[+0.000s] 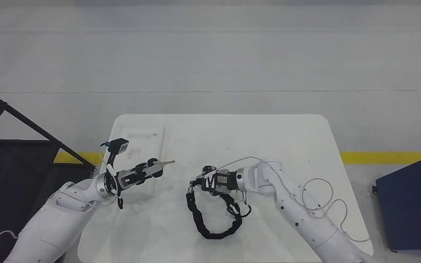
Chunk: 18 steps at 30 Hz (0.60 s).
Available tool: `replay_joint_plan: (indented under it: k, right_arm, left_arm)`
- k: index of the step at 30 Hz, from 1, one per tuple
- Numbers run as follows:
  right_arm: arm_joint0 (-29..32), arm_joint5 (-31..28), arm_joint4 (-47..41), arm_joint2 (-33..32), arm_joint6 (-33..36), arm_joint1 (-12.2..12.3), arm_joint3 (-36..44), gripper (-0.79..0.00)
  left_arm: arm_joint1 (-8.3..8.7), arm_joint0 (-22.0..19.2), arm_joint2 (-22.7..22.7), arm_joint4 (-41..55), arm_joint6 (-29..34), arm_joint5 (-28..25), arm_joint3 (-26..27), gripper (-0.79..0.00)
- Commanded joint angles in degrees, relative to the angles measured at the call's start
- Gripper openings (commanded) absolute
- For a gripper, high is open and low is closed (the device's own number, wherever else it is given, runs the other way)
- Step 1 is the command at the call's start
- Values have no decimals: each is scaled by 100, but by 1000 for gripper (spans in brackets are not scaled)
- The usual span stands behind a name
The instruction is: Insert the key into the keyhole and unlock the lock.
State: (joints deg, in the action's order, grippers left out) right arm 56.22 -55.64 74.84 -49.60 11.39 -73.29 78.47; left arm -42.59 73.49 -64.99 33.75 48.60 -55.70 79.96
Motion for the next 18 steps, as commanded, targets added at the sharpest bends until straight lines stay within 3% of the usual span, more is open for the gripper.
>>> replay_joint_plan:
  k: [1, 9, 12, 18]
  right_arm:
    - [154, -236, -41, -181, -682, 70, -16, -785]
    - [424, -236, -121, 120, -3579, 367, -379, -785]
    - [280, -236, 7, 397, -4302, 457, -807, -785]
    - [-83, 77, 291, 624, -3410, 393, -1451, -785]
  left_arm:
    - [0, 0, 0, 0, 0, 0, 0, -785]
    - [0, 0, 0, 0, 0, 0, 0, -785]
    - [0, 0, 0, 0, 0, 0, 0, -785]
    - [0, 0, 0, 0, 0, 0, 0, -785]
